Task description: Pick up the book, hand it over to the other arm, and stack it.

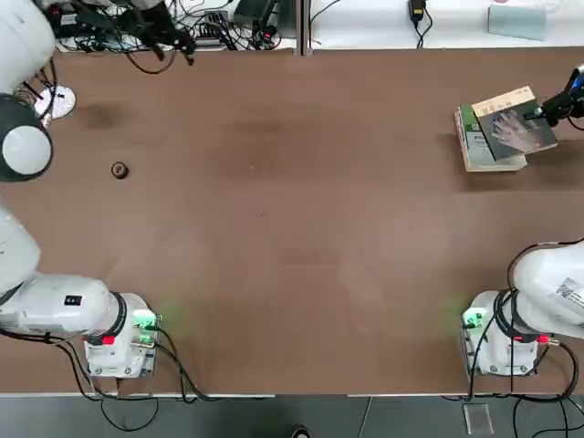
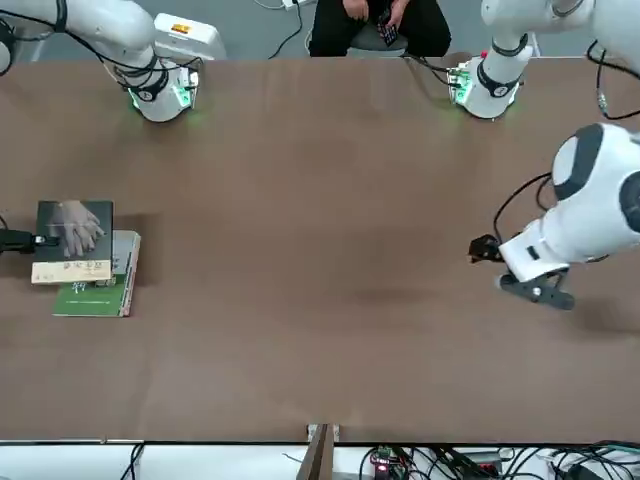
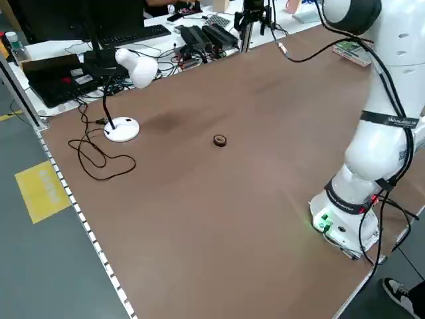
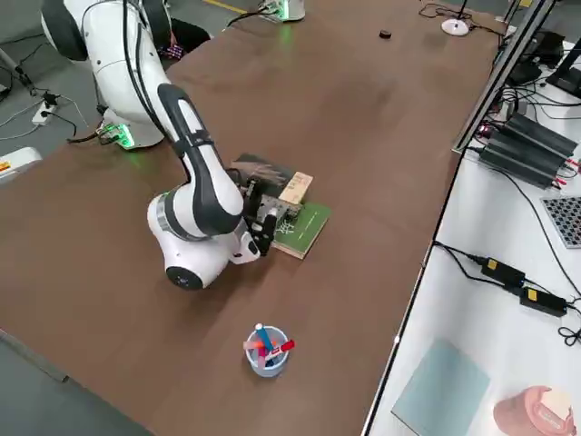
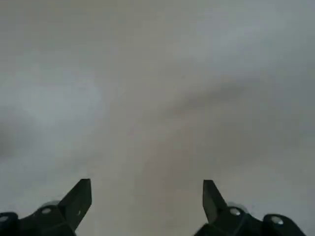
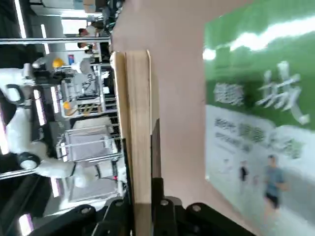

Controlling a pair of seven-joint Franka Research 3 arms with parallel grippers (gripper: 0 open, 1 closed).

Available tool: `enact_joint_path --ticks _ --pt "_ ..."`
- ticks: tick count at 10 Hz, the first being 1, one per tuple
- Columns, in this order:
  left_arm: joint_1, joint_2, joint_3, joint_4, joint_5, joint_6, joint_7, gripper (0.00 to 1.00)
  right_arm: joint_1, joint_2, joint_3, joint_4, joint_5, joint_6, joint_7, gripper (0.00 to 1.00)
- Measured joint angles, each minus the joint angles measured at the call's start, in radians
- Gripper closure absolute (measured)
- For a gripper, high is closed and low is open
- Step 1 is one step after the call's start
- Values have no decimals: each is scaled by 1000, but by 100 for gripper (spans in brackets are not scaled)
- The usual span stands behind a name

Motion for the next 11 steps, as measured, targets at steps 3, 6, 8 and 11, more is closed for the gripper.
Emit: enact_joint_path --ticks 3,6,8,11 --pt "7 -66 49 -54 0 -55 1 0 -2 16 0 9 -2 68 -3 84" --pt "7 -164 83 -175 -2 -35 1 0 -4 29 0 12 -2 75 5 84" --pt "7 -237 101 -268 -3 3 1 0 -4 35 0 14 -2 80 7 84" --pt "7 -343 112 -402 -3 49 1 0 -5 46 1 28 -2 111 8 84"
